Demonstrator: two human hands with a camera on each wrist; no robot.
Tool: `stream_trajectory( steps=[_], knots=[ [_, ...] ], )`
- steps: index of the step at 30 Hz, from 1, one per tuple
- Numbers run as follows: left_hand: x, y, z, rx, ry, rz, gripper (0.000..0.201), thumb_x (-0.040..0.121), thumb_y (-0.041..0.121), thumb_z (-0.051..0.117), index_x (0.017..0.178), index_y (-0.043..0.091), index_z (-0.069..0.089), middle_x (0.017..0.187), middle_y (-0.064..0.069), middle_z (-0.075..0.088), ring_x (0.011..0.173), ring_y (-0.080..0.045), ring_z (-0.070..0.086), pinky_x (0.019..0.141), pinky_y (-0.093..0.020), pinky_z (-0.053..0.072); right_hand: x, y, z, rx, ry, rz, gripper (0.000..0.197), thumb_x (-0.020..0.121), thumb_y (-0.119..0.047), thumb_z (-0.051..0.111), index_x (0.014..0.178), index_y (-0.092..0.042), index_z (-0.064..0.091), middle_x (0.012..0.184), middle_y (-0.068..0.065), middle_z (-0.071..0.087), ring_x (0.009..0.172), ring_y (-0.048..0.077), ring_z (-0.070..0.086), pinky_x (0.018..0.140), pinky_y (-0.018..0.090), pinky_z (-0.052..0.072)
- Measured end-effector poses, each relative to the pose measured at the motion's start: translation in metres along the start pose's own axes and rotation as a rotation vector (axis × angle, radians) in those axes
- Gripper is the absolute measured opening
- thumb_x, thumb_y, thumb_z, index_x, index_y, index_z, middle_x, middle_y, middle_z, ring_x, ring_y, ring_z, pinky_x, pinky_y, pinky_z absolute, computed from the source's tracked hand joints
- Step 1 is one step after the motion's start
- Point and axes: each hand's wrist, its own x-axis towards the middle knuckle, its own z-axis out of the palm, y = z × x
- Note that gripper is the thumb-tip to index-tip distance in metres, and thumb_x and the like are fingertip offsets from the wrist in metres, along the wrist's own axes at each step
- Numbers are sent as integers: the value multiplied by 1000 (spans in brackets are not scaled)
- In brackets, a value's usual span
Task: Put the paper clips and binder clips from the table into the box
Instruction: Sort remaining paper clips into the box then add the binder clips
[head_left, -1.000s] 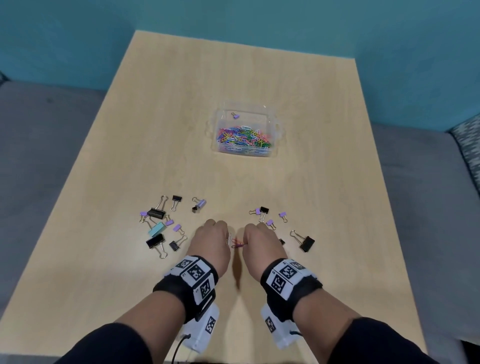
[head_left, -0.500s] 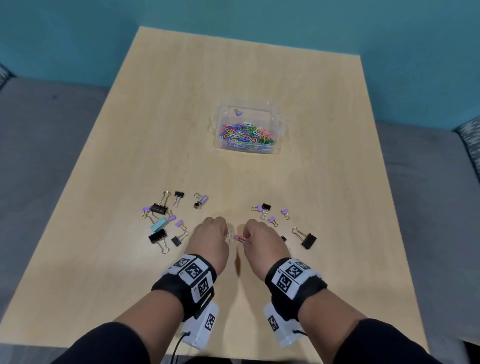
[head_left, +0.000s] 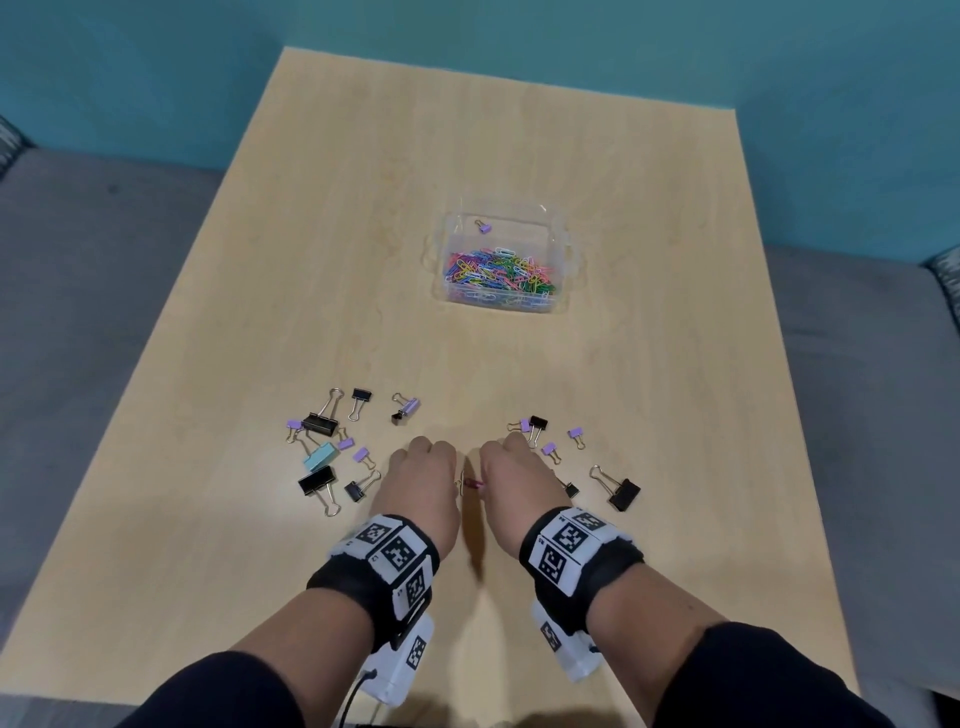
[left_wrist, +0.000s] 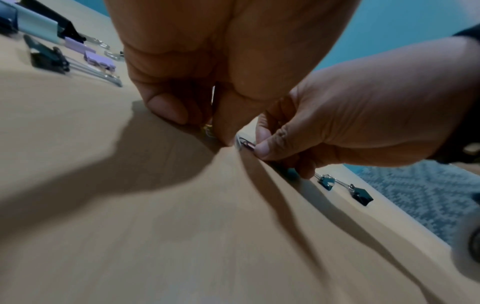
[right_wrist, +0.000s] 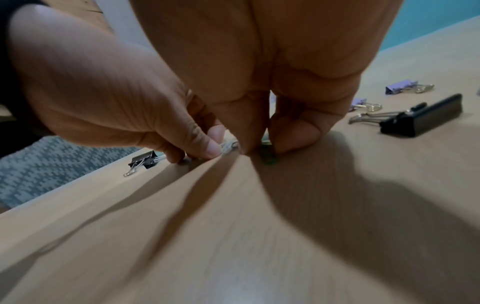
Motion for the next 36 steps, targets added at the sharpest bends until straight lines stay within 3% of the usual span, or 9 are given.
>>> stream_trajectory(
  steps=[13,15,17,19,21,23,28,33,36],
  knots=[
    [-3,-3,-5,27,-35,74,21,87,7,49,83,23,36,80,7,41,73,-16,39,61,-28,26,-5,1,-11,-41,-52,-71,19,80,-1,41,82,-20,36,82,-3,41,77,22,39,63,32,29],
    [3,-2,-18,-105,-54,15,13,86,12,52,81,21,44,79,6,51,72,-17,48,60,-29,34,-1,5,-23,134,-58,8,15,78,-3,45,79,-17,46,77,-3,52,72,24,51,58,32,37],
    [21,1,-39,-276,-56,-52,11,84,16,58,79,24,51,76,5,58,71,-18,54,60,-28,39,12,11,-49,480,-12,136,13,77,-3,53,75,-15,56,62,-9,61,60,11,58,52,25,43],
    [49,6,-64,-403,-19,-49,13,79,16,65,75,23,55,68,4,59,65,-18,55,58,-25,40,34,15,-83,753,46,185,14,76,4,60,72,-9,58,48,-13,59,43,-1,51,43,17,39],
    [87,14,-88,-447,48,-4,16,75,12,69,73,22,56,62,5,56,59,-17,51,56,-24,38,63,20,-116,862,124,187,21,74,10,62,68,-9,56,47,-3,56,38,6,48,42,17,37],
    [127,26,-108,-458,106,11,17,73,8,70,74,20,58,60,7,52,61,-18,50,59,-25,38,96,23,-141,831,201,179,25,71,11,62,64,-11,54,52,8,54,40,16,48,46,25,42],
    [190,55,-134,-478,117,11,13,74,13,71,80,17,60,66,4,55,67,-21,53,62,-28,43,151,22,-179,732,255,230,17,71,-2,68,67,-14,57,63,6,60,57,25,59,68,50,59],
    [164,41,-137,-263,276,45,10,80,24,66,87,18,61,86,-5,65,81,-25,58,72,-33,45,127,29,-172,471,377,166,5,80,-16,66,78,-15,61,72,-2,60,75,23,59,66,29,44],
    [105,26,-108,-219,80,55,10,81,25,63,76,17,60,76,-1,65,76,-24,59,67,-32,46,67,26,-127,334,201,65,5,81,-14,57,76,-17,59,72,1,63,73,25,59,67,34,48]
  ],
)
